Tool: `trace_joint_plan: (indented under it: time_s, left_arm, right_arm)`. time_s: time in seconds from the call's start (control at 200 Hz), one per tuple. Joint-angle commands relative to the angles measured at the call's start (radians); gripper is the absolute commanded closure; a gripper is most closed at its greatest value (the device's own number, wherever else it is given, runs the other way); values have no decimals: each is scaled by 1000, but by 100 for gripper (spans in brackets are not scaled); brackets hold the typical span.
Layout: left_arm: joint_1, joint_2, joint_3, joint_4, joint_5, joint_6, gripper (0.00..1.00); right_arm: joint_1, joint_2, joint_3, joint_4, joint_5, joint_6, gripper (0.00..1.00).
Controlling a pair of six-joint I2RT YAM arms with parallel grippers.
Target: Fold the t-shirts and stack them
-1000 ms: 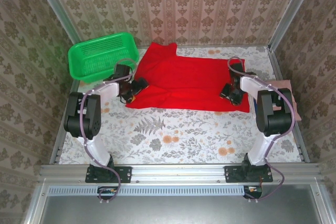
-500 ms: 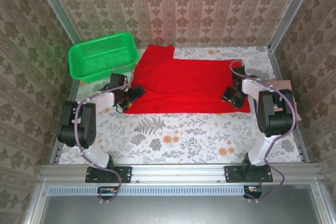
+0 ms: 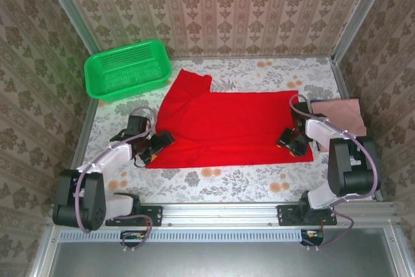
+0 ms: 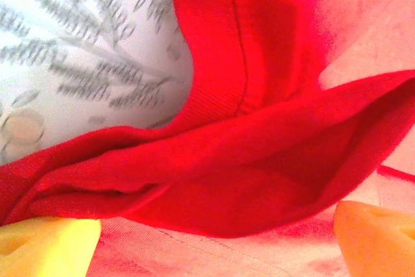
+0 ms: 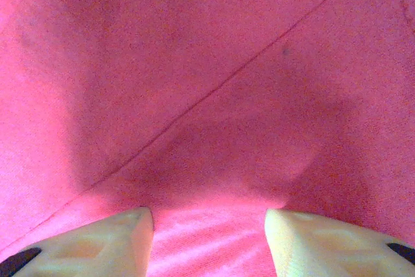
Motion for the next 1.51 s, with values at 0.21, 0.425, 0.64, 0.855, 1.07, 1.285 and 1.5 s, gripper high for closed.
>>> trace_joint_plan:
  time_s: [0.21, 0.425, 0.64, 0.855, 1.07, 1.285, 1.5]
  left_arm:
    - [10, -4, 199, -227, -56, 59, 5]
    - [-14, 273, 423, -127, -14, 116, 5]
    - [-42, 488, 523, -37, 14, 114, 5]
    - [-57, 541, 473, -14, 32, 109, 5]
    - [-96, 519, 430, -30, 48, 108, 5]
    - [-123, 456, 392, -46, 19, 84, 5]
    - [-85, 385, 402, -93, -30, 98, 4]
  right_arm:
    - [-8, -18, 154, -80, 18, -71, 42]
    - [12, 220, 373, -6, -10, -80, 41]
    - [12, 394, 478, 22, -7, -37, 41]
    - [-15, 412, 402, 29, -37, 23, 42]
    - [-29, 363, 358, 32, -53, 53, 42]
    - [-73, 330, 334, -35, 1, 21, 42]
    - [-114, 300, 319, -43, 22, 2, 42]
